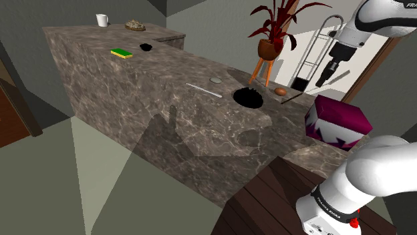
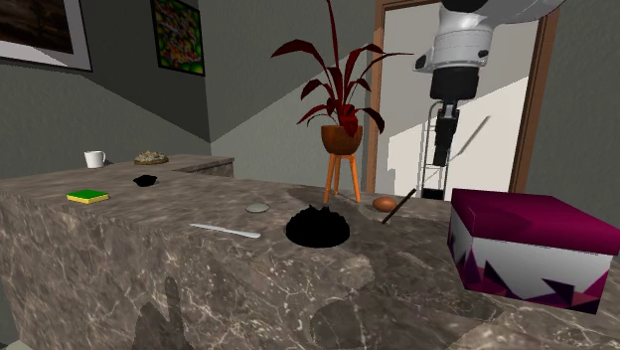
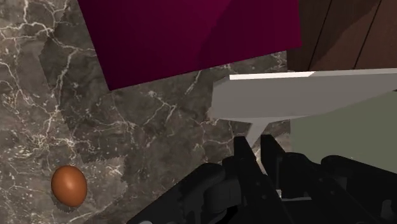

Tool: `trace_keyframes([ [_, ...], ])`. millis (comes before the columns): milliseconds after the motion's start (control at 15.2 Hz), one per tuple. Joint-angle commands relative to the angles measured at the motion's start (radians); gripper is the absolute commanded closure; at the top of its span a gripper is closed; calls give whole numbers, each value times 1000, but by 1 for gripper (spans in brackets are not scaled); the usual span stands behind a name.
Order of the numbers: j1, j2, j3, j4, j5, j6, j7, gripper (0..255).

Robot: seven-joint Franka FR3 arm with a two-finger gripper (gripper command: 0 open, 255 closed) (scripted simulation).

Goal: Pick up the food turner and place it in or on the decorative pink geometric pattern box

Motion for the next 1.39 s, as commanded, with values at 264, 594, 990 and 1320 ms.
trace_keyframes([
  [264, -73, -97, -77, -19, -78, -61, -115, 255],
  [594, -127, -148, -154, -3, -146, -106, -224, 255],
  [990, -157, -172, -214, -24, -195, -92, -283, 255],
  [1320, -166, -179, -241, -88, -219, -33, -279, 255],
])
